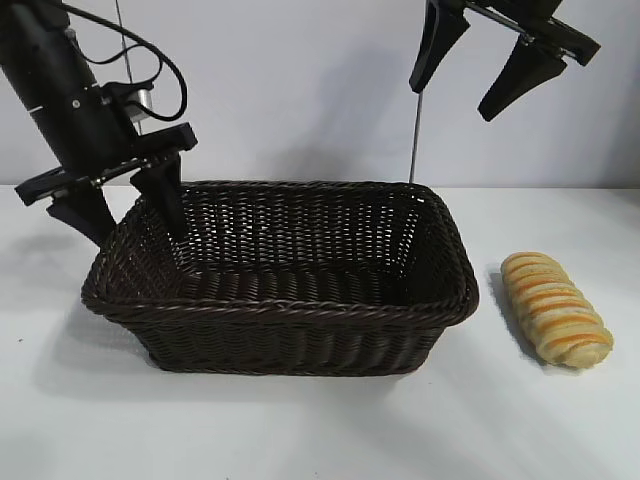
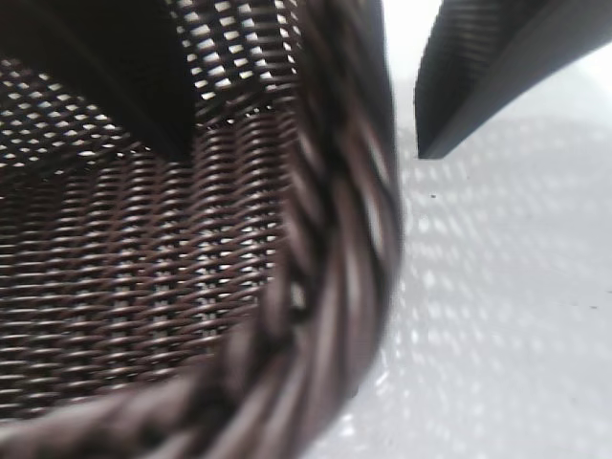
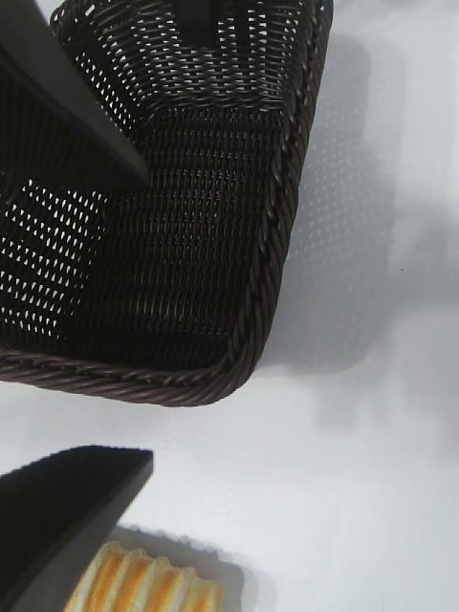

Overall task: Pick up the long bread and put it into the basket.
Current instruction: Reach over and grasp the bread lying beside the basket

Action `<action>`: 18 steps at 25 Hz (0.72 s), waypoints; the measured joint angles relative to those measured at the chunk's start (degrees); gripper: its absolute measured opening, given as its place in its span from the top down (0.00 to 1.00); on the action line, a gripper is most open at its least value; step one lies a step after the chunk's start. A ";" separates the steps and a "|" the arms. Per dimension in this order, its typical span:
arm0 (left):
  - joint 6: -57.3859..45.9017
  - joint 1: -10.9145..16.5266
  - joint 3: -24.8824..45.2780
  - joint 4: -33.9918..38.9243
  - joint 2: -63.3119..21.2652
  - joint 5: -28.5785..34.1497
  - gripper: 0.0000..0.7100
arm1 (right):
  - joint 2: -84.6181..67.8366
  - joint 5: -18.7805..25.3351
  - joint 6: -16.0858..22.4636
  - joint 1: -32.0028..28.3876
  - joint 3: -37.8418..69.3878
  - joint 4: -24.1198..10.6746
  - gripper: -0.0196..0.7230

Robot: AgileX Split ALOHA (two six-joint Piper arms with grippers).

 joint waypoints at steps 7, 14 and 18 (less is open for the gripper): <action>-1.09 0.00 0.00 -1.58 -5.14 1.37 0.32 | 0.00 0.00 0.00 0.00 0.00 0.00 0.25; -1.51 0.00 1.06 -6.57 -6.13 0.08 0.32 | 0.00 0.00 0.00 0.00 0.00 0.00 0.25; -1.53 0.00 1.81 -7.83 -6.13 -1.32 0.32 | 0.00 0.00 0.00 0.00 0.00 0.06 0.25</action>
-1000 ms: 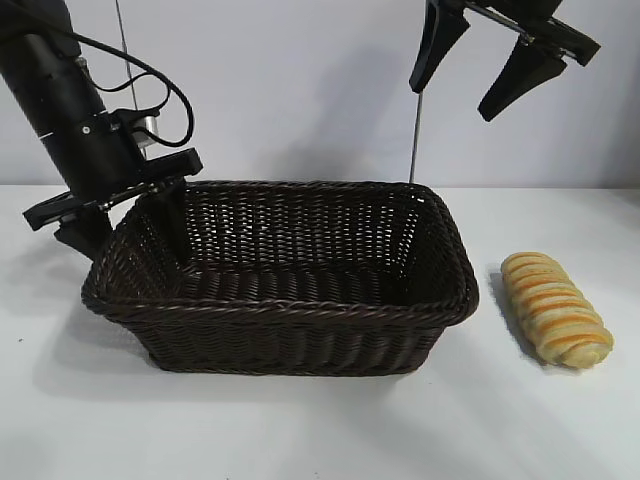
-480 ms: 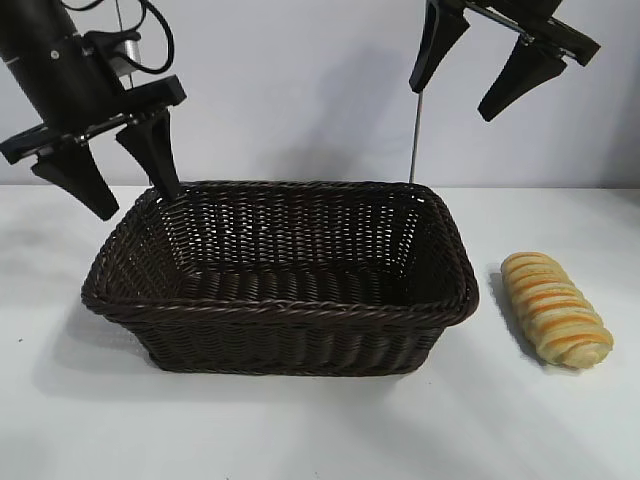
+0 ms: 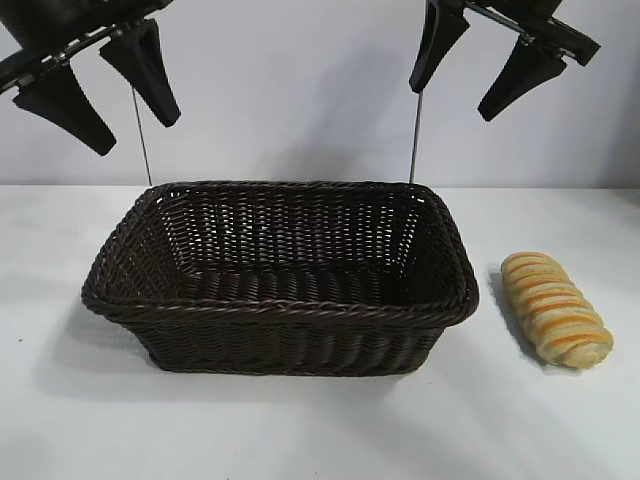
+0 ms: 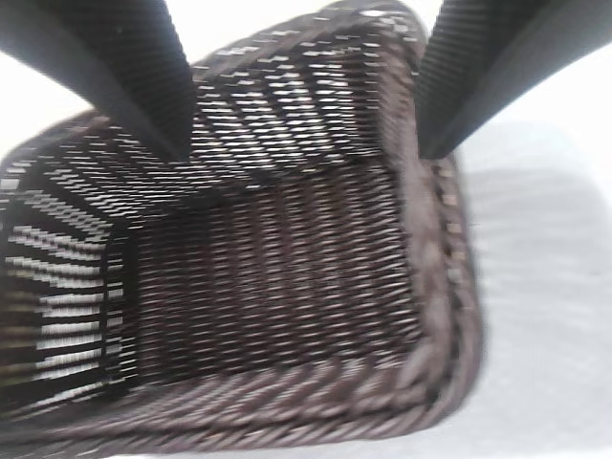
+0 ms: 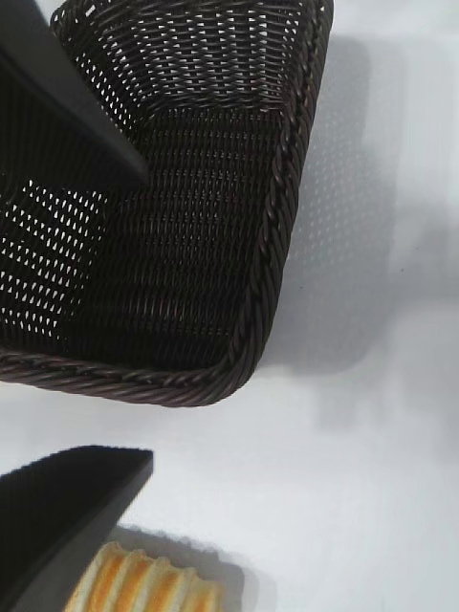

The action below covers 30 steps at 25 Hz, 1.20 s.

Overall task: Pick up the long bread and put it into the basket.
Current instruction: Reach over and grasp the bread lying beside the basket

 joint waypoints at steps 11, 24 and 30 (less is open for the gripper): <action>0.00 -0.06 0.00 -1.44 0.00 -1.09 0.32 | 0.00 0.00 0.00 0.00 0.00 0.00 0.25; 0.00 -0.06 0.00 -1.55 0.00 -1.58 0.32 | 0.00 0.00 0.00 0.00 0.00 -1.54 0.25; 0.00 -0.06 0.00 -1.55 0.00 -1.58 0.32 | 0.00 0.06 2.95 0.00 0.00 -12.43 0.25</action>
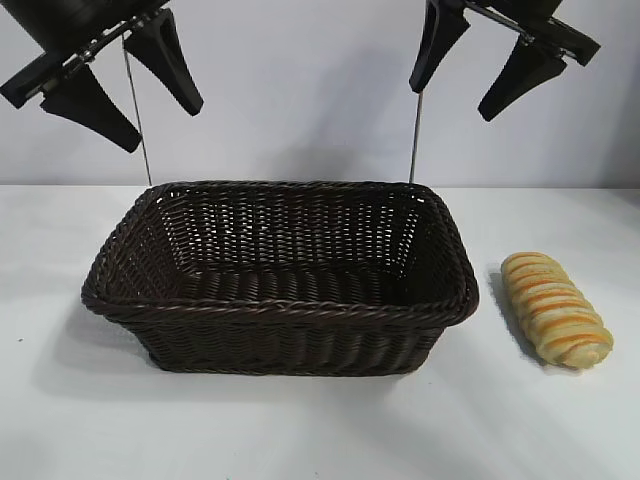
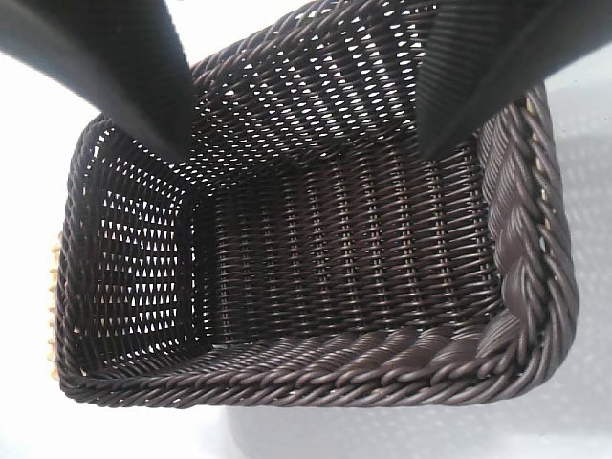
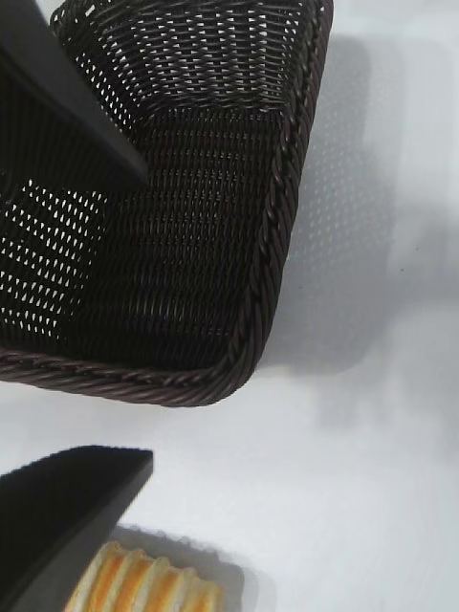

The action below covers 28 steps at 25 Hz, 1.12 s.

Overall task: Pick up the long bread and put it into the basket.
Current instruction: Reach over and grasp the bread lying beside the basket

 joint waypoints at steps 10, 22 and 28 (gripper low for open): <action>0.00 0.00 0.00 0.00 0.00 0.00 0.32 | 0.00 0.00 4.72 -0.54 0.00 -10.55 0.25; 0.00 0.00 0.00 0.00 0.00 -0.04 0.32 | 0.32 0.00 4.99 -2.72 0.00 -8.50 0.25; 0.00 0.00 0.00 0.05 0.00 -0.04 0.32 | 0.61 -0.18 4.93 -2.72 6.81 -6.60 0.25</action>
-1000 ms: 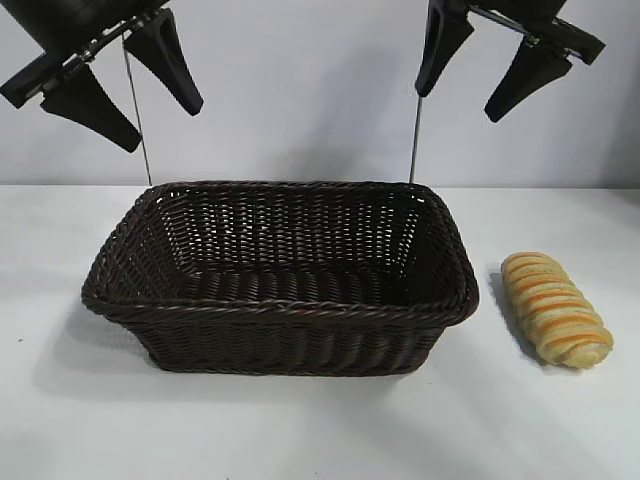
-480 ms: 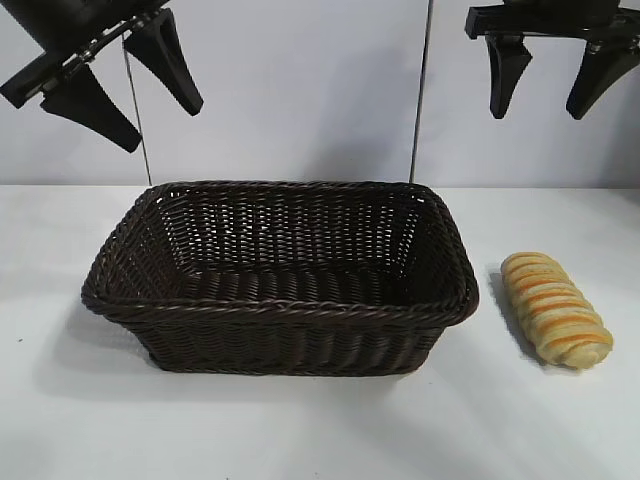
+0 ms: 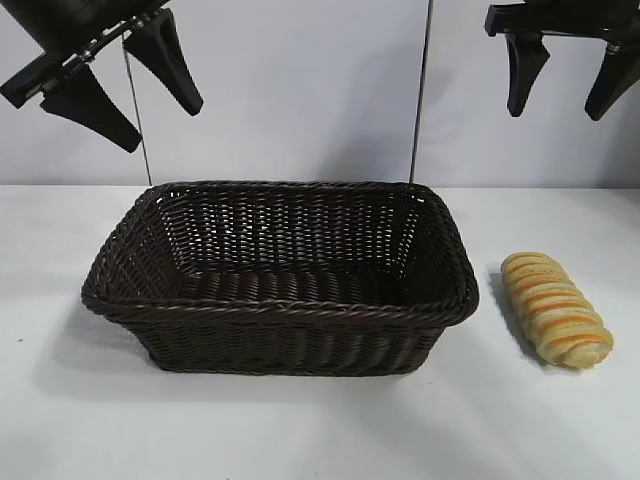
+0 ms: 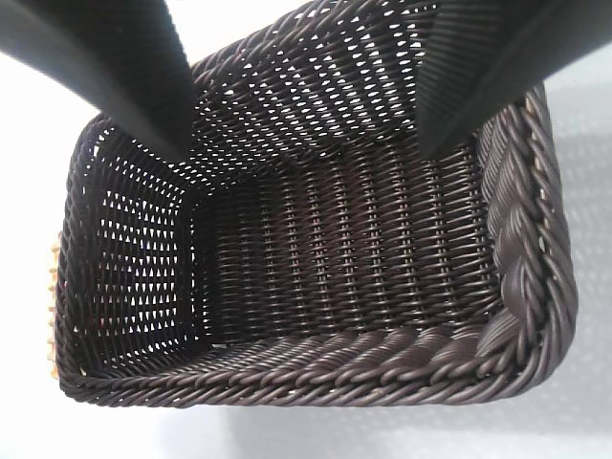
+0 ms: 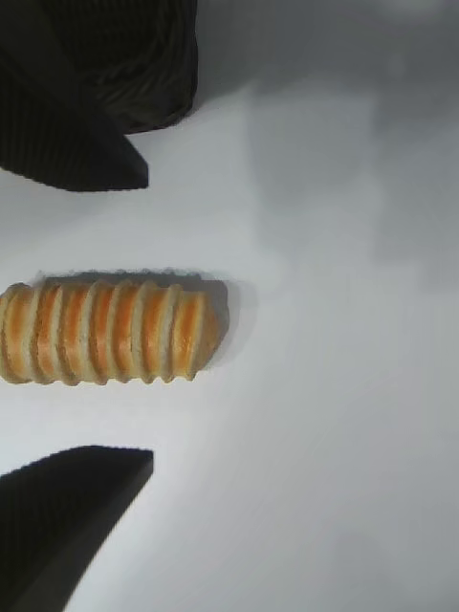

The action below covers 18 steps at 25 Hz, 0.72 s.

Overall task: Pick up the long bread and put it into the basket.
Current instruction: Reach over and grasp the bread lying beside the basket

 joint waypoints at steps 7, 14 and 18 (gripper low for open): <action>0.00 0.00 0.00 0.00 0.00 0.00 0.32 | 0.00 -0.36 -0.16 0.00 10.36 -0.52 0.25; 0.00 0.00 0.00 0.00 0.00 0.00 0.32 | 0.00 -4.90 -0.16 0.00 13.99 -1.63 0.25; 0.00 0.00 0.00 0.00 0.00 0.00 0.32 | 0.00 -8.01 -0.16 0.00 16.43 -2.44 0.25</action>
